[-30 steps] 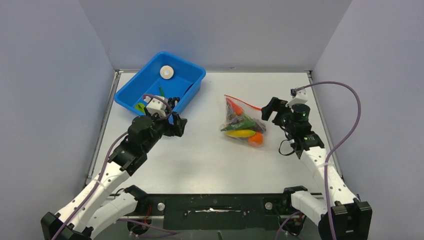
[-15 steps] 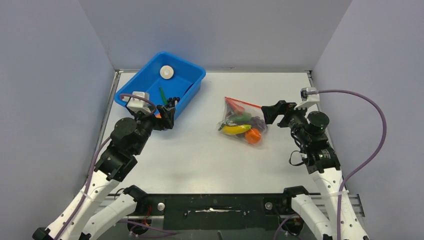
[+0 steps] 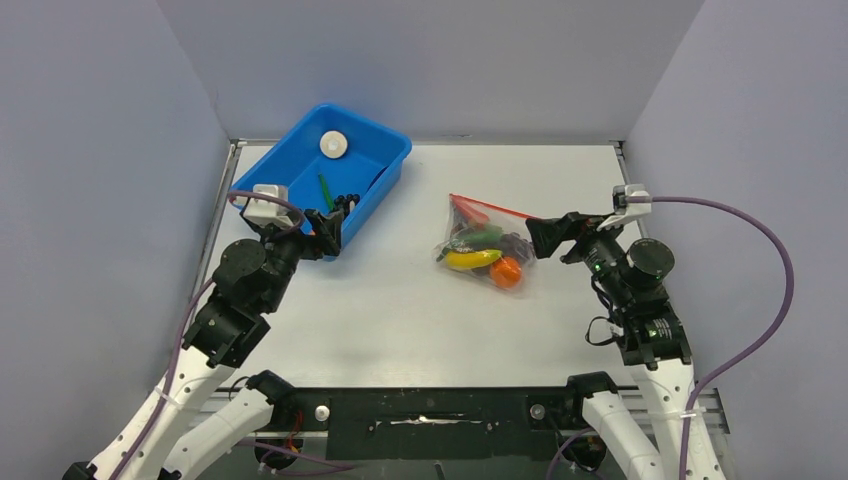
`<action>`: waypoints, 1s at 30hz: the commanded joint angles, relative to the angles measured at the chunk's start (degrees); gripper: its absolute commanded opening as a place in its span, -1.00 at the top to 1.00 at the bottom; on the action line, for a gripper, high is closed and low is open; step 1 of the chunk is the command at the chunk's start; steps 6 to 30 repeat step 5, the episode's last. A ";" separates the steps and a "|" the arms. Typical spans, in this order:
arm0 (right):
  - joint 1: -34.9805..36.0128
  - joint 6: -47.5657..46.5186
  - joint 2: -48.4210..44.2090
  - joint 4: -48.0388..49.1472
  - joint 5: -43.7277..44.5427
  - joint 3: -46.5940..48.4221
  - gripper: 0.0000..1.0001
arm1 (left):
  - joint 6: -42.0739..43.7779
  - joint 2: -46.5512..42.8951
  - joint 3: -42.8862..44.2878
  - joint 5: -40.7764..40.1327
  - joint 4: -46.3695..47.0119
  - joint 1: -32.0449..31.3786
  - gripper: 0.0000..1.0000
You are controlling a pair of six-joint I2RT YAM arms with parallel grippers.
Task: Place the food in the zip-top bag and seal the zipper
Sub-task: Reset both arms
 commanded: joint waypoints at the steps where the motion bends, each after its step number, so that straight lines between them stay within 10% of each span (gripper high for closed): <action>1: 0.34 -0.12 -0.30 0.96 -1.24 2.08 -0.95 | 0.22 0.03 1.60 -0.97 1.96 0.23 -0.60; 30: 0.34 0.20 -0.07 1.39 -1.35 1.57 -0.95 | 0.42 -0.34 0.82 -1.01 2.56 0.21 -0.61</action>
